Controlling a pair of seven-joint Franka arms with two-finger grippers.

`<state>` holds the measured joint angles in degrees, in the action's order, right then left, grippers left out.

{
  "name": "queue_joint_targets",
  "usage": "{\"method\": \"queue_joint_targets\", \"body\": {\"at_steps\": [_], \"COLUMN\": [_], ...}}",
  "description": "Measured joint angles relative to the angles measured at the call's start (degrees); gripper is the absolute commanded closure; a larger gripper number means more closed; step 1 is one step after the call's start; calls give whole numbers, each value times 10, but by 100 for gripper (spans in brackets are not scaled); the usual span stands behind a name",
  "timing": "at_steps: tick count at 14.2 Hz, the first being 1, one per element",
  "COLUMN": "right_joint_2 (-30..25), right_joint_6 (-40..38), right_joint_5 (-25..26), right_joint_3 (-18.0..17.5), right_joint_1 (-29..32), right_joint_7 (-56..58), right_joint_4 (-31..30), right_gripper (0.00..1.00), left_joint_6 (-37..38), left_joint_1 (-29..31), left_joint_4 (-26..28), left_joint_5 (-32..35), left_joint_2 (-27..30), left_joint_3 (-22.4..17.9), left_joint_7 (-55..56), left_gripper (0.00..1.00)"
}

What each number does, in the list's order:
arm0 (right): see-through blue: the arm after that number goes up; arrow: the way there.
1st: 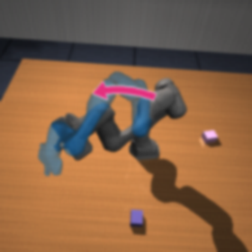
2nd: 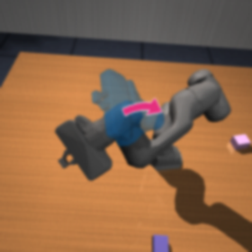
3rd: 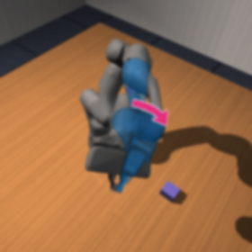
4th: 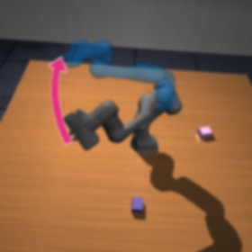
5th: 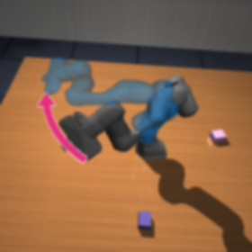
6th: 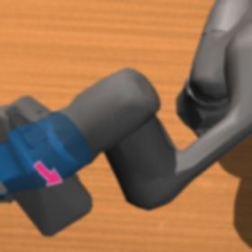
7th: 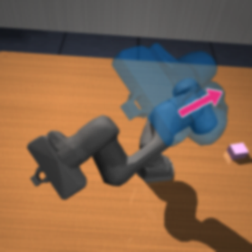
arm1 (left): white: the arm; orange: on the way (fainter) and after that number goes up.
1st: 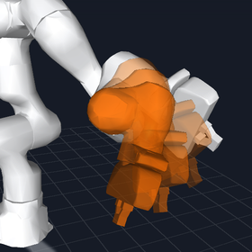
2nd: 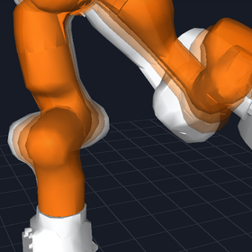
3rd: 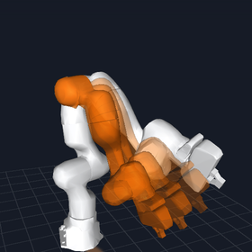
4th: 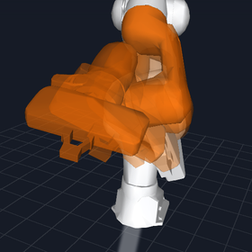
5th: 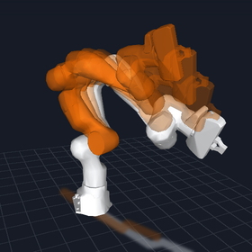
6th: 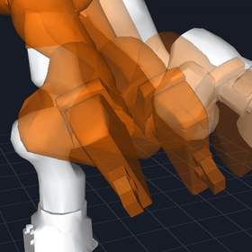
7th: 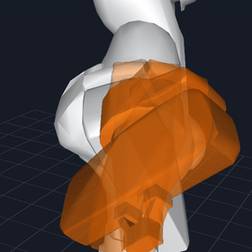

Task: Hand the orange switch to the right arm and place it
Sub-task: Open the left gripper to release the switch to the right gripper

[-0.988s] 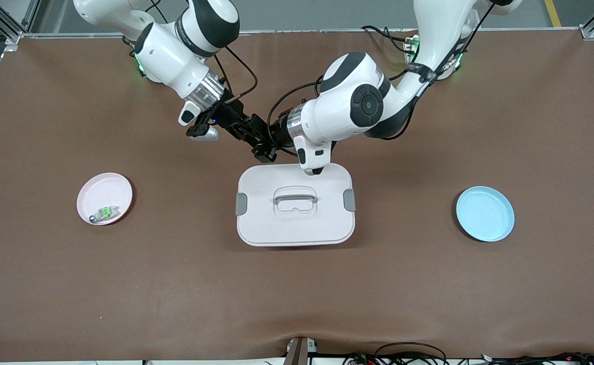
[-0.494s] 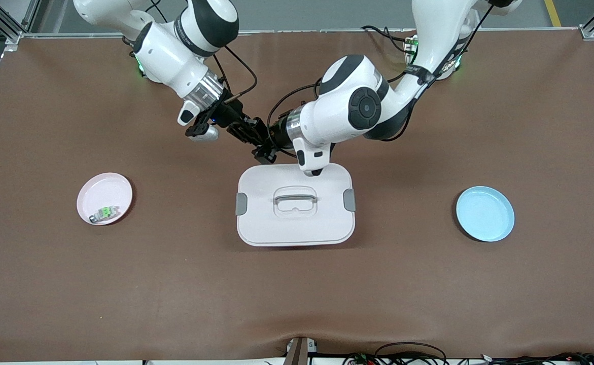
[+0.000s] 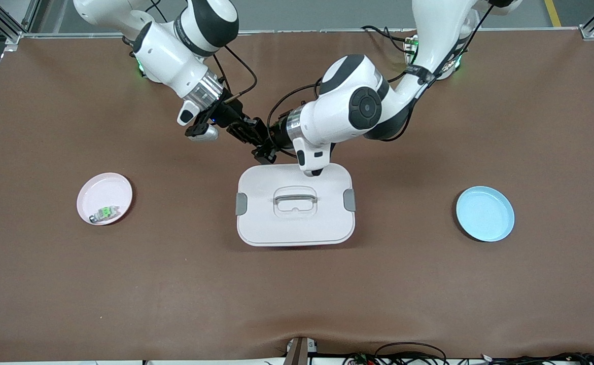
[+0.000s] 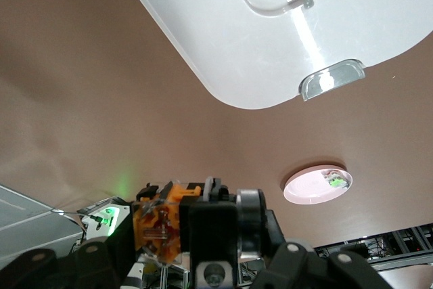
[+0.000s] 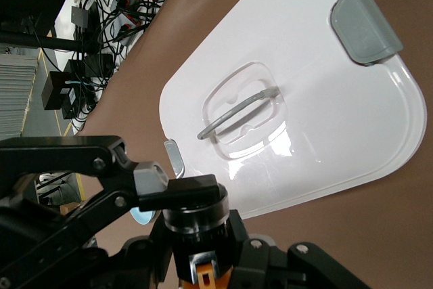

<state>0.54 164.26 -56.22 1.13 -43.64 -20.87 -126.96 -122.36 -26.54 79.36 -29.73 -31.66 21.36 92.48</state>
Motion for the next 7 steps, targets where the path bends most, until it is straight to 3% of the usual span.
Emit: {"method": "queue_joint_targets", "body": {"at_steps": [7], "right_joint_2": [-7], "right_joint_6": [-14], "right_joint_5": [0], "right_joint_3": [5], "right_joint_1": [1], "right_joint_7": [2], "right_joint_4": [3], "right_gripper": [90], "left_joint_6": [7], "left_joint_1": [0], "left_joint_4": [-9], "left_joint_5": [0], "left_joint_2": [0], "left_joint_3": [0], "left_joint_7": [2], "left_gripper": [87]}}
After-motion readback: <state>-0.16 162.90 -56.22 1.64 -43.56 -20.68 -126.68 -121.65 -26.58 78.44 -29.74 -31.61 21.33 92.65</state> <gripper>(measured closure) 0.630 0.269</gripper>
